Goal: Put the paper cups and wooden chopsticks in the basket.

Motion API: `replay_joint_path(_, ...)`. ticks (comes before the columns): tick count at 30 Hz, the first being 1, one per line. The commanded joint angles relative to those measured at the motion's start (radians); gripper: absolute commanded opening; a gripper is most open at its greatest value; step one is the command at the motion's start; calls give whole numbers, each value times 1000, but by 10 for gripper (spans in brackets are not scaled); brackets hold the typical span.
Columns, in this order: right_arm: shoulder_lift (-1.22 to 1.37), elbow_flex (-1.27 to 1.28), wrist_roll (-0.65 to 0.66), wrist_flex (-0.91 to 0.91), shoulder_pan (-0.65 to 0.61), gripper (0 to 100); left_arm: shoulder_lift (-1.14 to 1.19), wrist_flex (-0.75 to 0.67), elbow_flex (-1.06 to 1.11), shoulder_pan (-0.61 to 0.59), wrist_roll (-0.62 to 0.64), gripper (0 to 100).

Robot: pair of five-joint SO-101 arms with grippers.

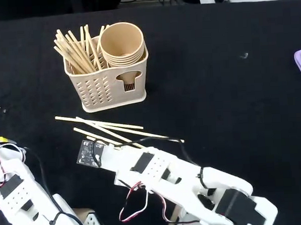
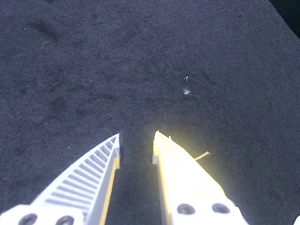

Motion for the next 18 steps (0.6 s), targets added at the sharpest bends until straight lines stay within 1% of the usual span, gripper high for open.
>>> replay_joint_path(1,-111,1,2,8,17,17,-17,-20,-12,10,-11,127)
replay_joint_path(6,-259,62,2,8,43,27,-17,-20,-13,10,-11,127)
replay_joint_path(8,-292,73,2,8,84,74,-17,-20,-13,10,-11,127)
replay_joint_path(10,-292,70,2,8,130,150,-17,-20,-13,10,-11,127)
replay_joint_path(12,-272,67,2,5,150,205,-17,-20,-13,10,-11,127)
replay_joint_path(14,-240,58,2,6,143,206,-17,-20,-13,10,-11,127)
replay_joint_path(18,-142,19,2,5,74,171,-17,-20,-13,10,-11,127)
